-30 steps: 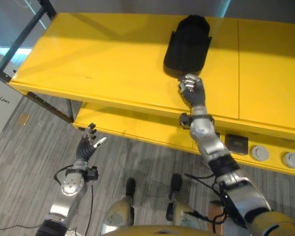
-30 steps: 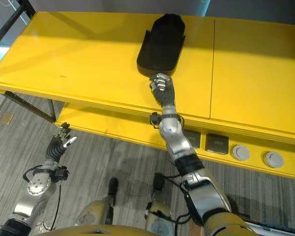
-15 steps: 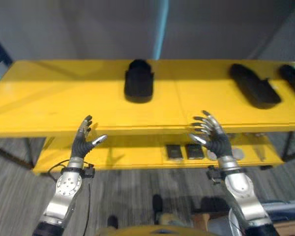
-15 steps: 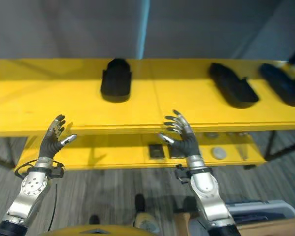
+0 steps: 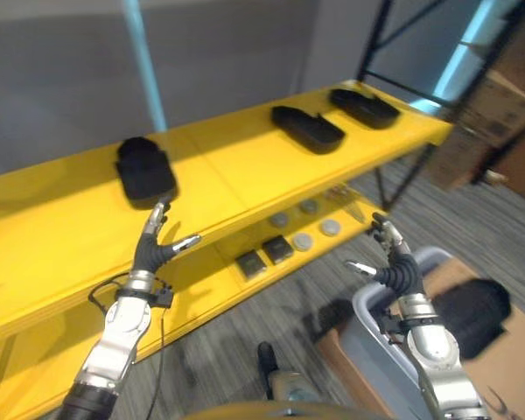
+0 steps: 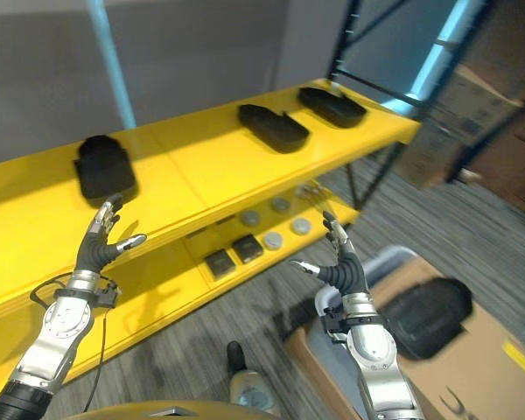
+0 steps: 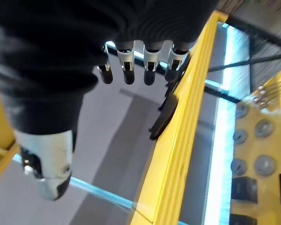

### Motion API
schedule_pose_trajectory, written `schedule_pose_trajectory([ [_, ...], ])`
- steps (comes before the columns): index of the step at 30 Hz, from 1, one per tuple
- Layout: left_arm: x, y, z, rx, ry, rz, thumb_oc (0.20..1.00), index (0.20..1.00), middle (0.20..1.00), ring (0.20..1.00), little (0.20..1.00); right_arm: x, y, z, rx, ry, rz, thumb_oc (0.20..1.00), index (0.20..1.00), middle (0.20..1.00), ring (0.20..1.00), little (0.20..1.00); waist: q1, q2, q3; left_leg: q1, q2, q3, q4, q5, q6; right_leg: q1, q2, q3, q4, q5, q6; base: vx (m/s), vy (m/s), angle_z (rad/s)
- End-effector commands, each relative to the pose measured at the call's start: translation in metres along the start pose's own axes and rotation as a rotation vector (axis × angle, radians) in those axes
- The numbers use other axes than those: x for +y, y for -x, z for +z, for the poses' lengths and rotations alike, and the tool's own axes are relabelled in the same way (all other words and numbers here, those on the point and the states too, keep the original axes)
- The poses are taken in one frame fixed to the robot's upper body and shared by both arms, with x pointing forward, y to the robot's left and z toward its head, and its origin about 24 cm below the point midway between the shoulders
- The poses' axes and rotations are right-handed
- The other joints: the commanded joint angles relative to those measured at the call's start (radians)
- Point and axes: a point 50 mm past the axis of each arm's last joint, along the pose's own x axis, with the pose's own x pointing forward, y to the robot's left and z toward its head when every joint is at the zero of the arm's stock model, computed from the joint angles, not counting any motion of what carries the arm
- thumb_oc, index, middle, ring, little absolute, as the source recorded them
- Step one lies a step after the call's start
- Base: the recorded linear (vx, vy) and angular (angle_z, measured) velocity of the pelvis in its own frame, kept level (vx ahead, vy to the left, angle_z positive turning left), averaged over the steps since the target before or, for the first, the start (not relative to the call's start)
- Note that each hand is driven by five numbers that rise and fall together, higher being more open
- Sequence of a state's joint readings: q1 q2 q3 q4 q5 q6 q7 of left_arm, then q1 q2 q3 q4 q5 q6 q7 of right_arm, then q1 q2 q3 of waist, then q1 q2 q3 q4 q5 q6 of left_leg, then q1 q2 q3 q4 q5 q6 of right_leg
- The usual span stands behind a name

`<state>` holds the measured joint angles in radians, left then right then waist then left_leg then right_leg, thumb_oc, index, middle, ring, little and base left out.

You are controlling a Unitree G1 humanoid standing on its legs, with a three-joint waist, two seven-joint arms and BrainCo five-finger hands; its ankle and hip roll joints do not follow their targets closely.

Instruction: Move parts from the plastic box to the shelf.

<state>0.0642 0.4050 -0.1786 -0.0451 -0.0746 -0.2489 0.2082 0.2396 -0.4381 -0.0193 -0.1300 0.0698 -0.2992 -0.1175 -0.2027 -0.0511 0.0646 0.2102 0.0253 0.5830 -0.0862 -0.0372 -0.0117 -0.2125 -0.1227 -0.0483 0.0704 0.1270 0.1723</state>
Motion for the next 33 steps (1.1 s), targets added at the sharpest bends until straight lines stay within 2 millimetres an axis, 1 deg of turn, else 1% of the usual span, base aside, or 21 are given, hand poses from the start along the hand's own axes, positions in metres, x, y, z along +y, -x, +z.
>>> schedule_pose_trajectory([
  [1, 0.016, -0.009, 0.018, -0.122, -0.03, 0.042, 1.0, 1.0, 1.0, 1.0, 1.0, -0.007, -0.013, 0.025, -0.157, 0.021, -0.055, 1.0, 1.0, 1.0, 1.0, 1.0, 0.023, 0.025, 0.048, -0.017, 0.013, -0.133, 0.048, -0.15, 0.052, 0.065, -0.11, -0.148, 0.014, -0.039, 0.039, 0.02, -0.025, -0.8],
  [3, 0.014, -0.008, 0.016, -0.106, 0.01, 0.043, 1.0, 1.0, 1.0, 1.0, 1.0, -0.002, -0.011, 0.022, -0.141, 0.007, -0.045, 1.0, 1.0, 1.0, 1.0, 1.0, 0.028, 0.017, 0.029, -0.005, 0.016, -0.072, 0.058, -0.16, 0.049, 0.09, -0.149, -0.272, -0.017, -0.022, 0.03, 0.04, -0.1, -1.48],
  [5, 0.013, -0.007, 0.014, -0.097, 0.014, 0.04, 1.0, 1.0, 1.0, 1.0, 1.0, -0.001, -0.01, 0.02, -0.13, 0.005, -0.039, 1.0, 1.0, 1.0, 1.0, 1.0, 0.03, 0.014, 0.019, 0.001, 0.018, -0.057, 0.062, -0.161, 0.046, 0.105, -0.143, -0.278, -0.041, -0.017, 0.029, 0.06, -0.11, -1.08],
  [8, 0.007, -0.008, 0.01, -0.074, 0.043, 0.024, 1.0, 1.0, 1.0, 1.0, 1.0, 0.001, -0.004, 0.015, -0.099, -0.007, -0.029, 1.0, 1.0, 1.0, 1.0, 1.0, 0.015, 0.013, 0.003, 0.019, 0.036, -0.046, 0.069, -0.166, 0.03, 0.109, -0.107, -0.235, -0.056, -0.025, 0.024, 0.15, -0.238, -0.67],
  [9, 0.001, -0.01, 0.009, -0.068, 0.074, 0.009, 1.0, 1.0, 1.0, 1.0, 1.0, -0.002, -0.002, 0.015, -0.099, 0.0, -0.02, 1.0, 1.0, 1.0, 1.0, 1.0, 0.002, 0.017, -0.002, 0.022, 0.082, -0.042, 0.127, -0.174, 0.009, 0.132, -0.067, -0.199, -0.068, -0.048, 0.005, 0.16, -0.325, -0.49],
  [13, -0.002, -0.011, 0.009, -0.067, 0.096, 0.003, 1.0, 1.0, 1.0, 1.0, 1.0, -0.004, -0.003, 0.017, -0.106, -0.004, -0.022, 1.0, 1.0, 1.0, 1.0, 1.0, 0.0, 0.022, -0.001, 0.01, 0.114, -0.039, 0.176, -0.179, -0.007, 0.142, -0.047, -0.193, -0.074, -0.063, -0.009, 0.06, -0.172, -0.2],
  [14, -0.004, -0.012, 0.01, -0.069, 0.112, -0.008, 1.0, 1.0, 1.0, 1.0, 1.0, -0.005, -0.005, 0.019, -0.116, -0.004, -0.022, 1.0, 1.0, 1.0, 1.0, 1.0, 0.0, 0.024, 0.002, -0.008, 0.146, -0.034, 0.231, -0.167, -0.021, 0.156, -0.03, -0.189, -0.081, -0.078, -0.023, 0.12, -0.31, -0.17],
  [15, -0.006, -0.012, 0.009, -0.061, 0.132, -0.006, 1.0, 1.0, 1.0, 1.0, 1.0, -0.006, -0.011, 0.024, -0.146, 0.01, -0.011, 1.0, 1.0, 1.0, 1.0, 1.0, 0.014, 0.025, 0.01, -0.05, 0.216, -0.039, 0.379, -0.088, -0.061, 0.189, 0.012, -0.18, -0.094, -0.106, -0.056, 0.17, -0.494, -0.38],
  [16, -0.006, -0.011, 0.007, -0.047, 0.145, 0.003, 1.0, 1.0, 1.0, 1.0, 1.0, -0.005, -0.02, 0.031, -0.187, 0.022, 0.015, 1.0, 1.0, 1.0, 1.0, 1.0, 0.056, 0.022, 0.039, -0.123, 0.258, -0.137, 0.56, 0.003, -0.092, 0.214, 0.06, -0.15, -0.101, -0.13, -0.098, 0.14, -0.417, -0.67],
  [18, -0.006, -0.011, 0.008, -0.05, 0.146, 0.004, 1.0, 1.0, 1.0, 1.0, 1.0, -0.005, -0.021, 0.032, -0.189, 0.023, 0.014, 1.0, 1.0, 1.0, 1.0, 1.0, 0.052, 0.027, 0.041, -0.139, 0.272, -0.149, 0.584, 0.0, -0.1, 0.212, 0.069, -0.155, -0.102, -0.131, -0.104, -0.04, -0.144, -1.13],
  [19, -0.004, -0.011, 0.007, -0.043, 0.154, 0.025, 1.0, 1.0, 1.0, 1.0, 1.0, 0.002, -0.031, 0.035, -0.205, 0.017, 0.051, 1.0, 1.0, 1.0, 1.0, 1.0, 0.107, -0.005, 0.061, -0.24, 0.165, -0.336, 0.669, 0.01, -0.056, 0.198, 0.059, -0.111, -0.1, -0.113, -0.118, -0.11, -0.021, -0.82],
  [20, -0.003, -0.009, 0.006, -0.041, 0.159, 0.031, 1.0, 1.0, 1.0, 1.0, 1.0, 0.006, -0.033, 0.036, -0.21, 0.015, 0.072, 1.0, 1.0, 1.0, 1.0, 1.0, 0.131, -0.008, 0.067, -0.266, 0.093, -0.443, 0.663, -0.014, -0.042, 0.188, 0.059, -0.079, -0.092, -0.109, -0.109, -0.09, 0.019, -0.51],
  [22, -0.001, -0.007, 0.007, -0.047, 0.157, 0.045, 1.0, 1.0, 1.0, 1.0, 1.0, 0.011, -0.039, 0.04, -0.232, 0.012, 0.103, 1.0, 1.0, 1.0, 1.0, 1.0, 0.166, 0.001, 0.076, -0.247, 0.008, -0.59, 0.607, -0.063, -0.033, 0.185, 0.073, -0.015, -0.089, -0.098, -0.091, 0.02, 0.108, -1.33],
  [23, 0.0, -0.008, 0.007, -0.053, 0.151, 0.049, 1.0, 1.0, 1.0, 1.0, 1.0, 0.012, -0.04, 0.04, -0.236, 0.009, 0.109, 1.0, 1.0, 1.0, 1.0, 1.0, 0.172, -0.002, 0.072, -0.232, -0.015, -0.631, 0.566, -0.076, -0.029, 0.179, 0.073, 0.007, -0.093, -0.089, -0.084, 0.01, 0.155, -2.37],
  [24, -0.002, -0.009, 0.008, -0.062, 0.159, 0.046, 1.0, 1.0, 1.0, 1.0, 1.0, 0.01, -0.041, 0.037, -0.221, 0.019, 0.11, 1.0, 1.0, 1.0, 1.0, 1.0, 0.176, 0.008, 0.066, -0.171, -0.032, -0.679, 0.447, -0.153, -0.012, 0.177, 0.08, 0.044, -0.09, -0.082, -0.07, 0.01, 0.119, -1.52],
  [25, -0.002, -0.009, 0.008, -0.062, 0.159, 0.046, 1.0, 1.0, 1.0, 1.0, 1.0, 0.01, -0.041, 0.037, -0.221, 0.02, 0.11, 1.0, 1.0, 1.0, 1.0, 1.0, 0.177, 0.008, 0.067, -0.168, -0.032, -0.678, 0.445, -0.152, -0.012, 0.178, 0.08, 0.045, -0.091, -0.082, -0.07, -0.03, 0.164, -0.59],
  [27, -0.006, -0.013, 0.01, -0.075, 0.162, 0.022, 1.0, 1.0, 1.0, 1.0, 1.0, 0.006, -0.035, 0.029, -0.186, 0.039, 0.097, 1.0, 1.0, 1.0, 1.0, 1.0, 0.158, 0.007, 0.052, -0.111, -0.031, -0.669, 0.293, -0.179, 0.003, 0.153, 0.062, 0.036, -0.078, -0.069, -0.06, -0.12, 0.231, 0.04],
  [28, -0.009, -0.018, 0.016, -0.104, 0.152, -0.004, 1.0, 1.0, 1.0, 1.0, 1.0, 0.002, -0.028, 0.02, -0.135, 0.013, 0.059, 1.0, 1.0, 1.0, 1.0, 1.0, 0.132, 0.005, 0.052, -0.098, -0.051, -0.674, 0.232, -0.188, 0.014, 0.117, 0.033, 0.032, -0.062, -0.046, -0.042, -0.13, 0.244, 0.54],
  [31, -0.01, -0.023, 0.022, -0.132, 0.133, -0.022, 1.0, 1.0, 1.0, 1.0, 1.0, 0.006, -0.021, 0.011, -0.089, -0.07, 0.031, 1.0, 1.0, 1.0, 1.0, 1.0, 0.118, 0.001, 0.066, -0.106, -0.065, -0.664, 0.206, -0.186, 0.024, 0.087, 0.016, 0.033, -0.061, -0.026, -0.023, -0.23, 0.3, 0.57],
  [32, -0.01, -0.028, 0.027, -0.153, 0.127, -0.023, 1.0, 1.0, 1.0, 1.0, 1.0, 0.017, -0.022, 0.009, -0.076, -0.117, 0.038, 1.0, 1.0, 1.0, 1.0, 1.0, 0.114, -0.014, 0.09, -0.124, -0.084, -0.647, 0.169, -0.172, 0.037, 0.049, 0.006, 0.037, -0.076, 0.007, 0.003, -0.22, 0.171, 0.22],
  [33, -0.01, -0.028, 0.027, -0.154, 0.126, -0.023, 1.0, 1.0, 1.0, 1.0, 1.0, 0.017, -0.022, 0.009, -0.076, -0.117, 0.038, 1.0, 1.0, 1.0, 1.0, 1.0, 0.116, -0.015, 0.089, -0.124, -0.085, -0.645, 0.165, -0.17, 0.037, 0.047, 0.005, 0.04, -0.078, 0.009, 0.003, -0.32, 0.228, -0.1],
])
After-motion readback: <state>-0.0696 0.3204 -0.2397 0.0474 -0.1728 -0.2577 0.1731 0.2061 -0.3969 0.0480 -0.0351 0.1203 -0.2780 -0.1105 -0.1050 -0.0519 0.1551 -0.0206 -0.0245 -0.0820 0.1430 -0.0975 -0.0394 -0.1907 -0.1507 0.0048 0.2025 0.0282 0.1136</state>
